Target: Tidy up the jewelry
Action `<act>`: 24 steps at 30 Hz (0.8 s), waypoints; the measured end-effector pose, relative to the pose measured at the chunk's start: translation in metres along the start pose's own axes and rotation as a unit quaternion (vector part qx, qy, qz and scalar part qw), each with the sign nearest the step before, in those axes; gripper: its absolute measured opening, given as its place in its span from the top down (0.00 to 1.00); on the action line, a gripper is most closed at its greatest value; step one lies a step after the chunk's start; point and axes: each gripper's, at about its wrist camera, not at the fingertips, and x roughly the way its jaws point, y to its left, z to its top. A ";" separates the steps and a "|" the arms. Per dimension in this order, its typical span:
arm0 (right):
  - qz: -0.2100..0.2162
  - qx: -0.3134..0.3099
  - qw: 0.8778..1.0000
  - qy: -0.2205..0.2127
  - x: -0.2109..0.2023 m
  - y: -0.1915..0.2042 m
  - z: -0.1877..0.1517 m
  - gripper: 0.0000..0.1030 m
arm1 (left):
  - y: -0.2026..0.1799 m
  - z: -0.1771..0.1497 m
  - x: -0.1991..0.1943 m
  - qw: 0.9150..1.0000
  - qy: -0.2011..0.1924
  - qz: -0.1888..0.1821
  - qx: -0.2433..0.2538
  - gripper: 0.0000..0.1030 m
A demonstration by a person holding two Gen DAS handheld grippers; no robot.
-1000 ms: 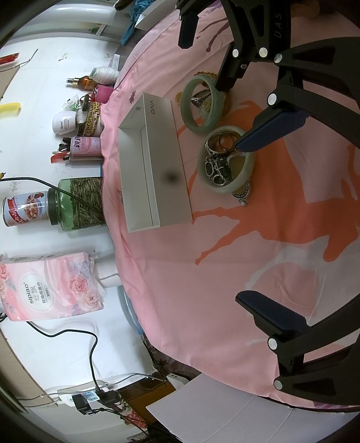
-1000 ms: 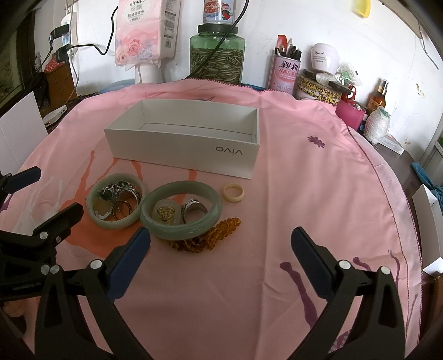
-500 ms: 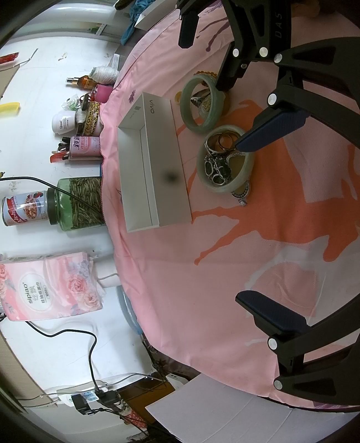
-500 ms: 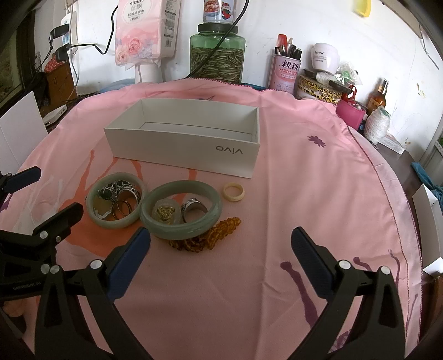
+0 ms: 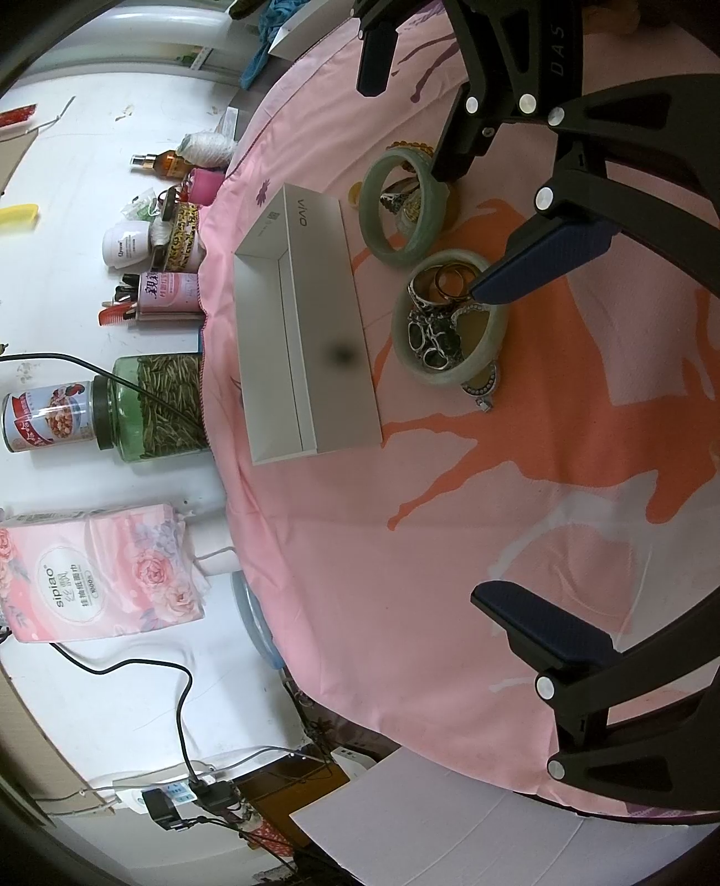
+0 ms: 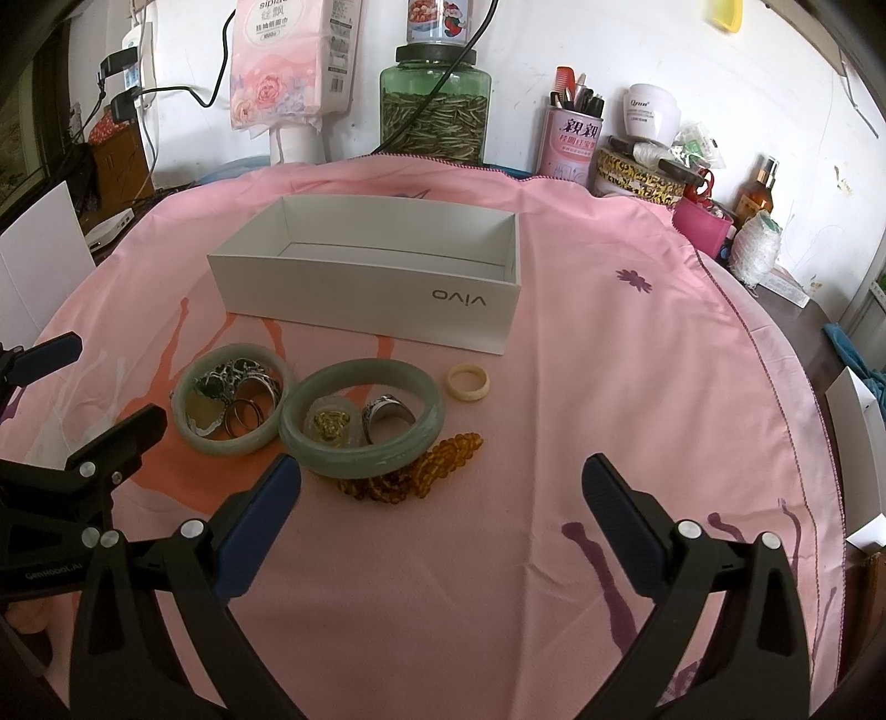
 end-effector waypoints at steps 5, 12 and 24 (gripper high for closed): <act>0.000 0.000 1.000 0.000 0.000 0.000 0.000 0.06 | 0.000 0.000 0.000 1.000 0.000 0.000 0.000 0.05; -0.001 -0.001 1.000 0.001 0.002 0.001 -0.001 0.06 | 0.000 0.000 0.000 1.000 0.001 0.000 0.000 0.05; -0.001 -0.002 1.000 0.005 0.003 0.001 -0.002 0.06 | -0.001 -0.002 0.003 1.000 0.004 -0.001 0.000 0.05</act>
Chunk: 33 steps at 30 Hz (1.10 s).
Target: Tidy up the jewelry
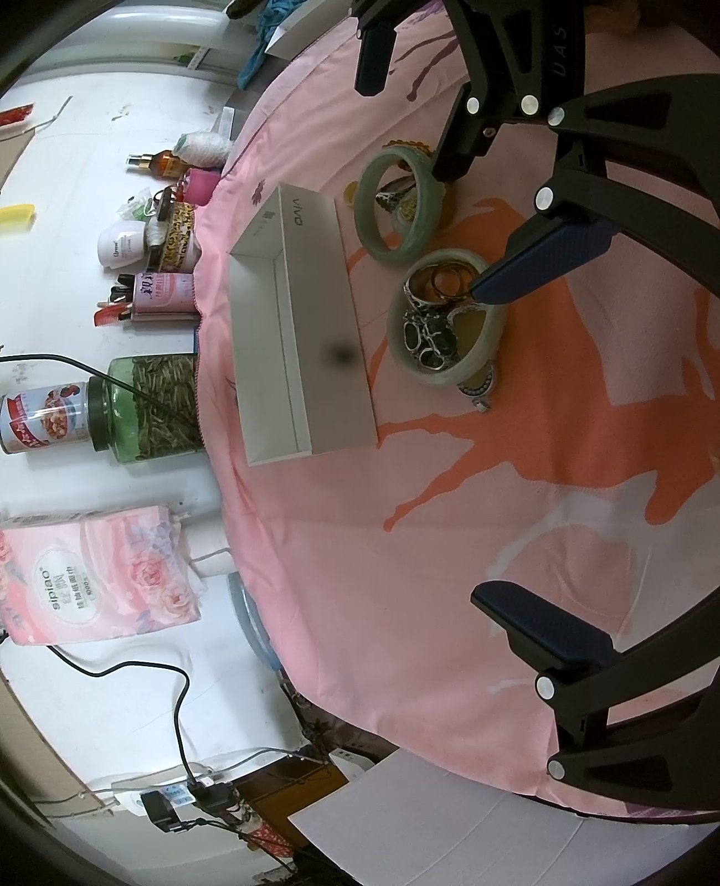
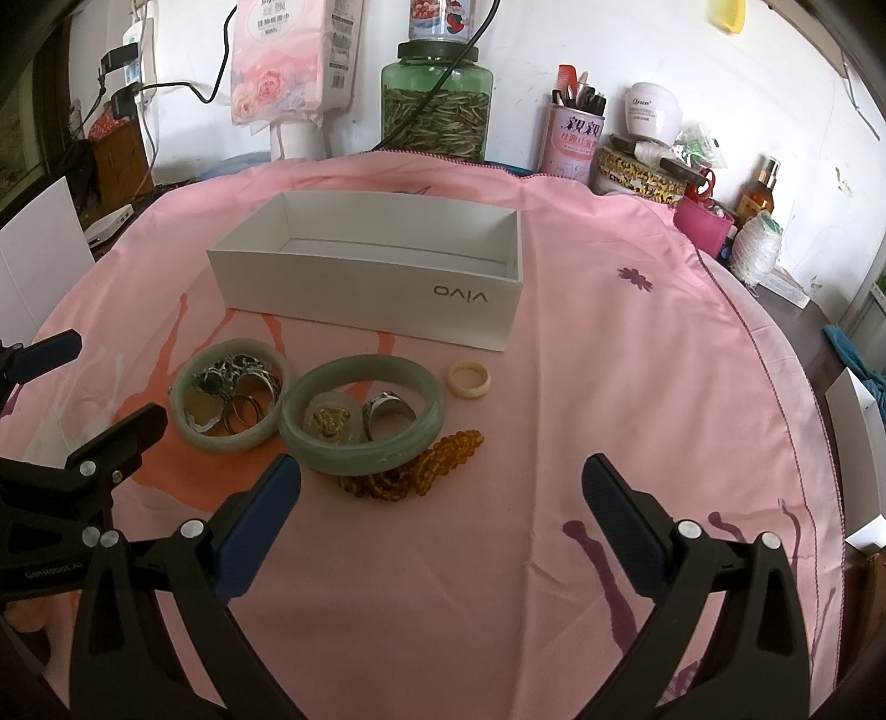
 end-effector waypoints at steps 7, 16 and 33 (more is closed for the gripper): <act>0.002 0.000 1.000 0.016 0.005 -0.001 0.000 0.06 | 0.001 -0.006 0.007 1.000 0.015 -0.005 0.000 0.05; 0.007 -0.002 0.999 0.036 0.010 0.000 0.000 0.06 | 0.005 -0.012 0.020 0.998 0.064 -0.022 -0.006 0.05; 0.035 0.003 0.998 0.050 0.016 -0.004 -0.002 0.05 | 0.016 -0.009 0.026 0.994 0.089 -0.052 -0.025 0.04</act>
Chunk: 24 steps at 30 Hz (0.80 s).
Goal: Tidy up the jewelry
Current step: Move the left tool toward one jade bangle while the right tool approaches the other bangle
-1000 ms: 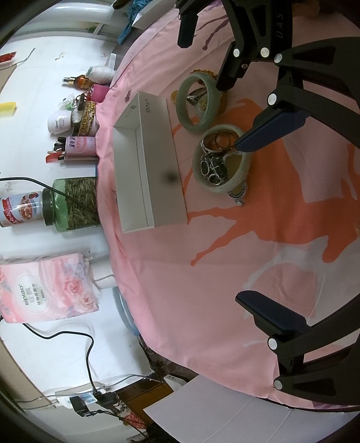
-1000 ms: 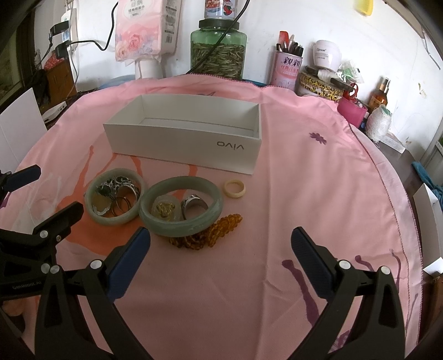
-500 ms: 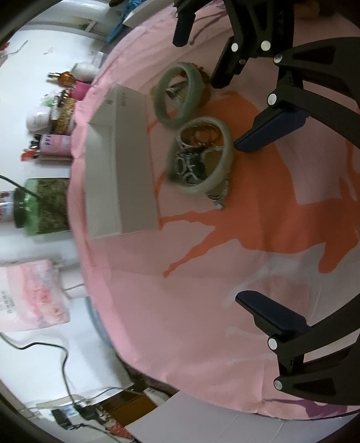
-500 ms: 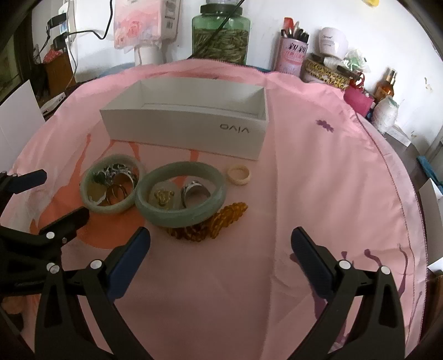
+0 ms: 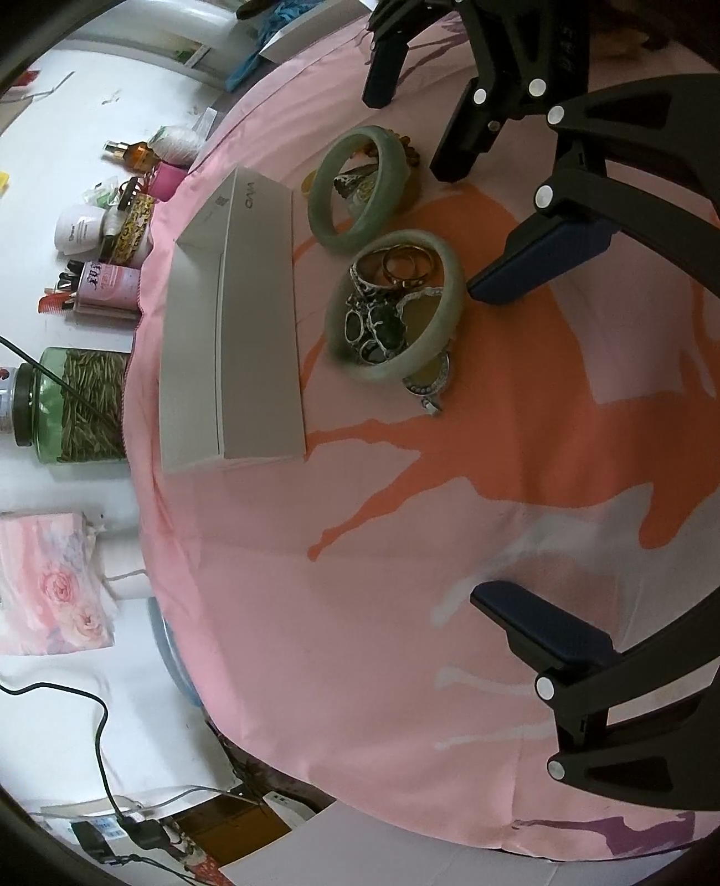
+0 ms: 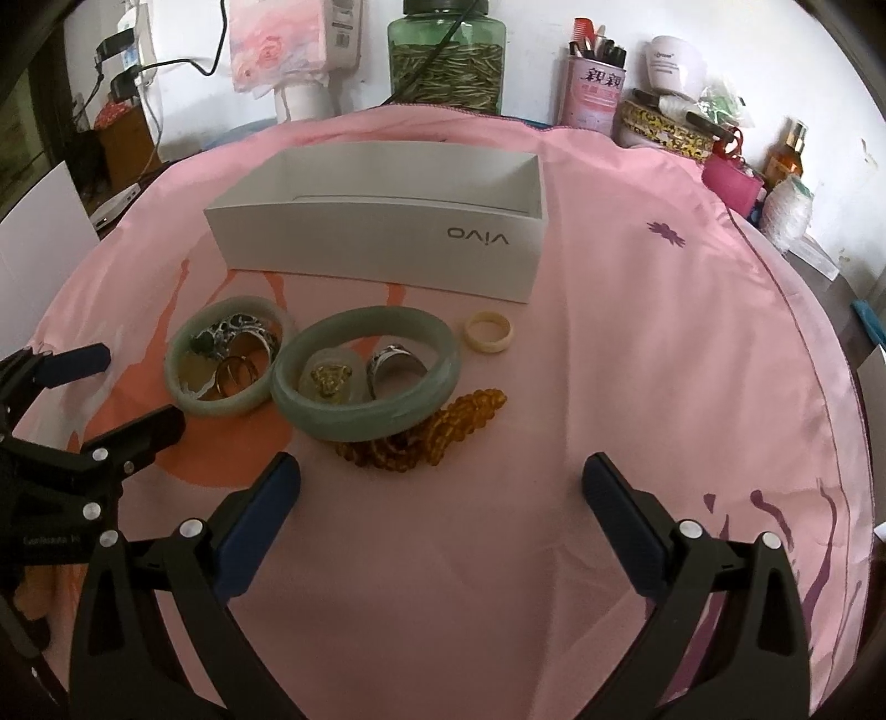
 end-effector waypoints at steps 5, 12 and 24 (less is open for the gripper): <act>0.002 -0.008 1.000 0.006 0.000 0.000 0.002 0.05 | 0.000 0.002 0.000 1.000 0.003 -0.010 0.014 0.05; -0.017 0.000 0.999 -0.045 -0.023 -0.006 0.008 0.06 | -0.027 0.004 -0.021 0.995 -0.070 -0.005 0.072 0.05; 0.029 0.091 0.995 -0.040 -0.024 -0.039 0.014 0.06 | -0.045 0.036 0.019 0.994 -0.013 -0.057 0.088 0.09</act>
